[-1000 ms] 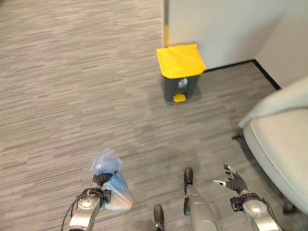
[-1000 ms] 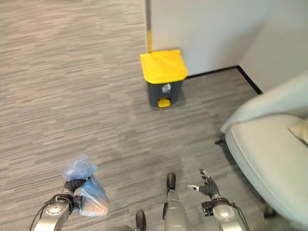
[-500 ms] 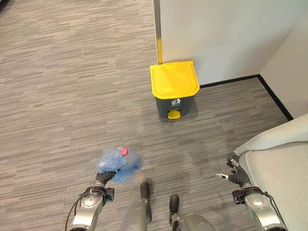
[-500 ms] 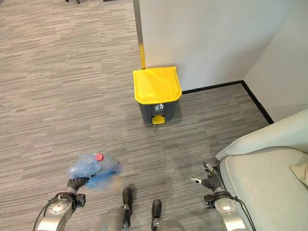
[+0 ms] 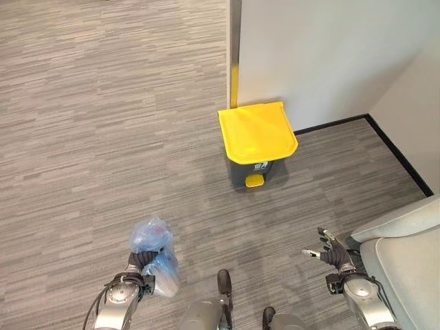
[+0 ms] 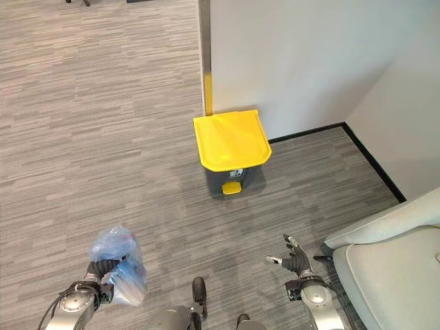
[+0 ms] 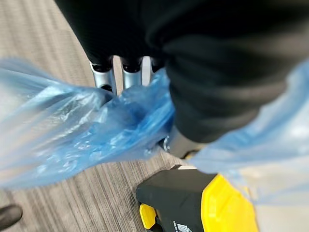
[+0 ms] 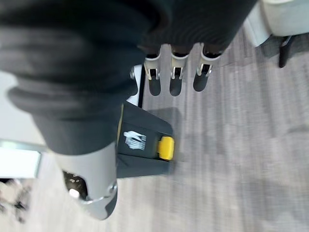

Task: Gather garbage on tea table into small bin, then transfer packed bag to large trash can.

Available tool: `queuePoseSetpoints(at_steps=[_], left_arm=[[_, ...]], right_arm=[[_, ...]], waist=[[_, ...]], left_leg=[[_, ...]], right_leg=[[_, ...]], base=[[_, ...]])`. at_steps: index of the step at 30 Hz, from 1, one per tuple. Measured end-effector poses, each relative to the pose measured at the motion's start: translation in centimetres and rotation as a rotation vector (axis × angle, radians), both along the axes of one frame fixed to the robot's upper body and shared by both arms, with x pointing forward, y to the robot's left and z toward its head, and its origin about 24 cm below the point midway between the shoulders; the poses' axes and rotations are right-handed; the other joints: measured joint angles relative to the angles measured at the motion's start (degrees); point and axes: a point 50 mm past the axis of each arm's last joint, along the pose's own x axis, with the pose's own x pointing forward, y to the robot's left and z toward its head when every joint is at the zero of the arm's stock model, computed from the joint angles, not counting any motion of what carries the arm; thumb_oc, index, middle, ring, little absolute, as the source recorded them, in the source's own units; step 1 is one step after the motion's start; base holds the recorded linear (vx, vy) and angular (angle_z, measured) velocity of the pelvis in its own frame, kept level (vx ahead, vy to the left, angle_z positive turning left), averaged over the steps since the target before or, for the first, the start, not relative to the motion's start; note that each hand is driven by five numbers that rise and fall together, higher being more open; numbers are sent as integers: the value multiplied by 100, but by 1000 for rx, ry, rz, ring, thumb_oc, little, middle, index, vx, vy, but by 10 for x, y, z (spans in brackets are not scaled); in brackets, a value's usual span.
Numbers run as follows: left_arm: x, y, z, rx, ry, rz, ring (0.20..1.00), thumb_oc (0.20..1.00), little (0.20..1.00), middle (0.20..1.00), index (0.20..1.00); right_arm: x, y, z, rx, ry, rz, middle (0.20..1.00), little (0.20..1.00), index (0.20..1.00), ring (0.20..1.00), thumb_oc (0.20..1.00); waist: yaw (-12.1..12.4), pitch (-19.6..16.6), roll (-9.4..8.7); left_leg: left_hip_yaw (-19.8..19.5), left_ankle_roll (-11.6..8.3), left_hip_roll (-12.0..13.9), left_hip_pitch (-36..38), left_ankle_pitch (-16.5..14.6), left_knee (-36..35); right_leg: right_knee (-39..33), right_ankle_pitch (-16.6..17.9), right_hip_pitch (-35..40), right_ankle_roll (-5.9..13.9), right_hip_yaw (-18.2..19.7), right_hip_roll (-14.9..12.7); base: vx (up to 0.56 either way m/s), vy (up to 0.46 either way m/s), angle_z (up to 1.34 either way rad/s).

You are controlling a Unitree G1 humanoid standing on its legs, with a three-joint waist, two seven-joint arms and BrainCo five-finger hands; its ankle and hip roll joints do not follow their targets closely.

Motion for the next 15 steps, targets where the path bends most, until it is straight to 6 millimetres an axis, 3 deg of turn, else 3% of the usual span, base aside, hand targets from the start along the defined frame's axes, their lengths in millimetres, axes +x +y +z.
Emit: queuePoseSetpoints(at_steps=[2,5,7,9,12,13,14,15], left_arm=[[2,1,2,6,-7,3,200,200,200,200,200],[3,1,2,4,-9,4,200,200,200,200,200],[0,-1,-1,-3,2,7,200,200,200,200,200],[1,-3,-2,-9,-1,8,200,200,200,200,200],[-1,-6,-5,-20,11,6,200,200,200,200,200],[-2,-9,-7,-28,17,0,200,200,200,200,200],[-4,-13,-9,-42,21,-1,200,200,200,200,200],[-9,-17,-13,-58,32,3,200,200,200,200,200]], right_arm=[[2,0,1,-2,-3,2,1000,1000,1000,1000,1000],[-1,-2,-1,-5,11,-2,1000,1000,1000,1000,1000],[-9,-4,-7,-6,46,-14,1000,1000,1000,1000,1000],[-11,-4,-9,-5,56,-17,1000,1000,1000,1000,1000],[-15,-5,-11,-5,70,-22,1000,1000,1000,1000,1000],[-19,-7,-14,-7,84,-26,1000,1000,1000,1000,1000],[-22,-9,-14,-13,92,-27,1000,1000,1000,1000,1000],[-21,-12,-14,-24,93,-25,1000,1000,1000,1000,1000]], waist=[[-14,9,-9],[-100,35,21],[-235,90,44],[-278,113,-17],[-460,127,-9],[-493,119,-16],[-495,91,91],[-482,31,275]], left_leg=[[27,3,1,2,-103,-7],[33,44,7,78,-236,6],[-10,-47,-49,392,-431,16],[-76,-33,-123,508,-646,131],[-515,-218,-106,701,-902,282],[-753,-401,-49,980,-984,259],[-857,-515,117,1153,-1054,195],[-991,-654,402,1282,-1034,208]], right_leg=[[-160,2,-549,-78,-195,-133],[-678,438,-1123,-119,-347,-222],[-1762,1316,-1221,-34,-481,-258],[-2272,1682,-1260,-37,-465,-267],[-2751,2183,-1178,-147,-441,-236],[-2892,2360,-839,-224,-327,-204],[-2874,2660,-679,-312,-273,-37],[-2673,2684,-554,-428,-318,221]], base=[[230,26,-22],[286,-26,-5],[395,-108,12],[335,-134,21],[380,-206,70],[377,-236,89],[305,-247,91],[380,-369,62]])
